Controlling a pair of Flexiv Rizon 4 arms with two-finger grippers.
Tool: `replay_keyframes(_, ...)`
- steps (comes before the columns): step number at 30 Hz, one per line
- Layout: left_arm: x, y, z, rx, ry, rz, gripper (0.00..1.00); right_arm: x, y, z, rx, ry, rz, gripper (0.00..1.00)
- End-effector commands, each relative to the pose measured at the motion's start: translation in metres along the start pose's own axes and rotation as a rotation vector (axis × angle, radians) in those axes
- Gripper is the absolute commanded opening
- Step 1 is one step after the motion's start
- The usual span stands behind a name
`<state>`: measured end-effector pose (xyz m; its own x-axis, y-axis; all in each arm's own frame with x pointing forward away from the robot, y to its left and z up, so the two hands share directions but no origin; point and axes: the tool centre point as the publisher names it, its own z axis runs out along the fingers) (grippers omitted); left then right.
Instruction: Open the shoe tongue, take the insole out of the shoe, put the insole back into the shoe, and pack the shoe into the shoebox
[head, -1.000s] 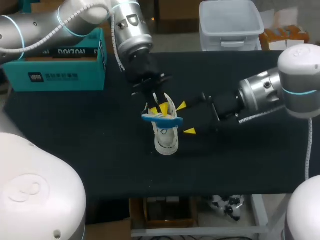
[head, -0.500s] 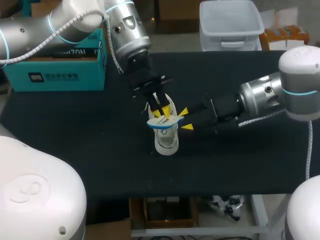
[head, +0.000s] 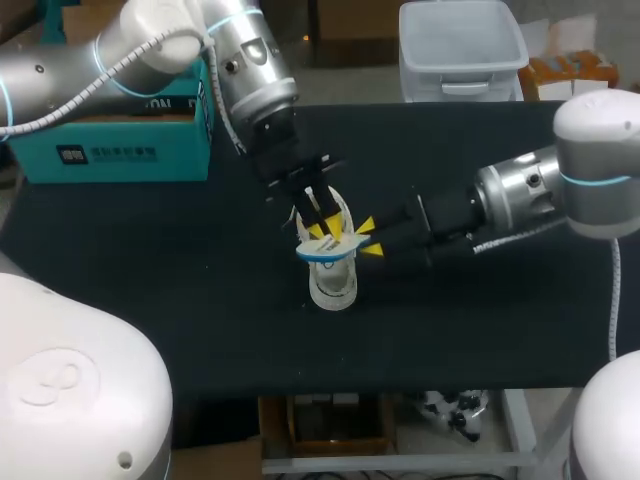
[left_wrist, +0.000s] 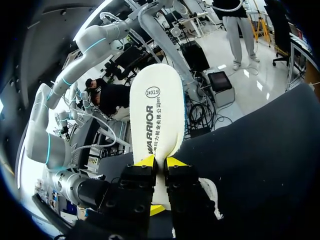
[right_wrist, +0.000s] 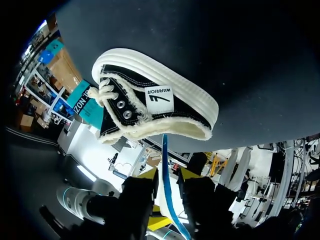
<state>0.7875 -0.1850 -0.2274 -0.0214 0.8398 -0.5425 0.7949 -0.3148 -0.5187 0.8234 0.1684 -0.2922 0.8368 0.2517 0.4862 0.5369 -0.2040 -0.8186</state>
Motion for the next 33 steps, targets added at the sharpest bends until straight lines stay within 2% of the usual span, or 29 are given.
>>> replay_keyframes(1, 0.000, 0.004, 0.002, 0.010, -0.010, -0.001, 0.00, 0.001, 0.001, 0.000, 0.012, 0.001, -0.005, 0.07)
replay_keyframes(2, 0.000, 0.004, 0.002, 0.015, -0.011, -0.001, 0.00, 0.001, 0.001, 0.000, 0.011, 0.001, -0.006, 0.00)
replay_keyframes(11, 0.001, 0.009, 0.003, 0.069, -0.008, -0.036, 0.00, 0.000, -0.002, 0.003, 0.011, -0.005, -0.016, 0.00)
replay_keyframes(12, 0.001, 0.010, 0.002, 0.077, -0.010, -0.044, 0.09, 0.000, -0.002, 0.003, 0.012, -0.005, -0.017, 0.00)
replay_keyframes(14, 0.003, 0.011, -0.003, 0.114, -0.007, -0.060, 0.89, -0.001, -0.003, 0.003, 0.011, -0.005, -0.018, 0.00)
replay_keyframes(15, 0.005, 0.012, -0.007, 0.129, -0.014, -0.071, 1.00, -0.002, -0.004, 0.003, 0.011, -0.004, -0.020, 0.00)
replay_keyframes(24, 0.021, 0.031, -0.046, 0.250, -0.010, -0.206, 1.00, -0.007, -0.005, 0.003, 0.017, -0.016, -0.039, 0.00)
replay_keyframes(33, 0.034, 0.052, -0.074, 0.255, 0.000, -0.353, 1.00, -0.013, -0.002, 0.007, 0.043, -0.056, -0.027, 0.00)
